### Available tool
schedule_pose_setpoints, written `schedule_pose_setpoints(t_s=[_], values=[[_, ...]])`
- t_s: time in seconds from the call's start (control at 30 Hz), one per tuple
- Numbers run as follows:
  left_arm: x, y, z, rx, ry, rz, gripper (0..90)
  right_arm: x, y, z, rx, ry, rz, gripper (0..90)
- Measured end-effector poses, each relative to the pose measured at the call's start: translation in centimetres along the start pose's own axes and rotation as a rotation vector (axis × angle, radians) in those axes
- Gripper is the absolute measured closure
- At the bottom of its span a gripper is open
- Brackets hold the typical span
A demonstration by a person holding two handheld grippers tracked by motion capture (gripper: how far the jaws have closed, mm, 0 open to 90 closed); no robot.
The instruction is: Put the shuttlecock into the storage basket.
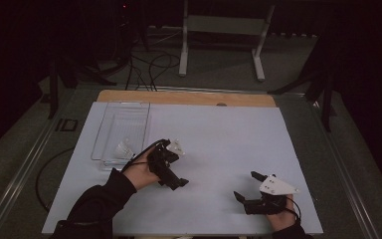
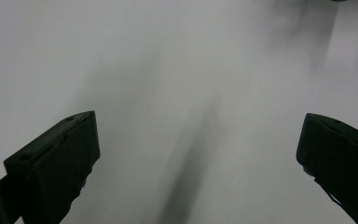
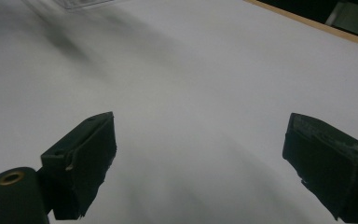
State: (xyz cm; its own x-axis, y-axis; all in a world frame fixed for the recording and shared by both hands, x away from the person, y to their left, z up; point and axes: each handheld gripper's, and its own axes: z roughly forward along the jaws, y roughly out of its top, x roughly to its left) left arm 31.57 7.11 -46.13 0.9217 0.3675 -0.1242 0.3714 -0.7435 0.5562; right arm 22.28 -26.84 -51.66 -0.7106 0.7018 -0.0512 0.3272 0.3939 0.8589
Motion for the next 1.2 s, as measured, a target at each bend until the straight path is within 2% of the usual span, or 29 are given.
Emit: schedule_pose_setpoints(t_s=[0.23, 0.4, 0.43, 0.5, 0.67, 1.07, 1.2], values=[[-1.1, -1.5, 0.8, 0.013, -0.019, 0.001, 0.1, 0.0, 0.0, -0.1, -0.001, -0.001, 0.000, 9.4], [-1.4, -2.3, 0.8, 0.013, -0.019, 0.002, 0.1, 0.0, 0.0, 0.0, 0.001, -0.002, -0.002, 9.5], [-1.6, -2.7, 0.7, 0.000, -0.030, -0.001, 0.1, 0.0, 0.0, -0.1, 0.000, -0.002, 0.000, 9.5], [-1.7, -3.0, 0.7, 0.003, -0.034, 0.004, 0.1, 0.0, 0.0, -0.1, -0.001, -0.004, 0.002, 9.5], [-2.0, -4.3, 0.6, 0.021, -0.018, 0.015, 0.1, 0.0, 0.0, -0.1, 0.000, -0.003, 0.002, 9.5], [-2.3, -7.7, 0.3, -0.014, -0.021, -0.031, 0.2, 0.0, 0.0, 0.0, 0.002, -0.003, 0.001, 9.5], [-2.4, -8.9, 0.2, -0.049, -0.011, -0.050, 0.2, 0.0, 0.0, 0.0, 0.003, -0.004, 0.005, 9.5]])
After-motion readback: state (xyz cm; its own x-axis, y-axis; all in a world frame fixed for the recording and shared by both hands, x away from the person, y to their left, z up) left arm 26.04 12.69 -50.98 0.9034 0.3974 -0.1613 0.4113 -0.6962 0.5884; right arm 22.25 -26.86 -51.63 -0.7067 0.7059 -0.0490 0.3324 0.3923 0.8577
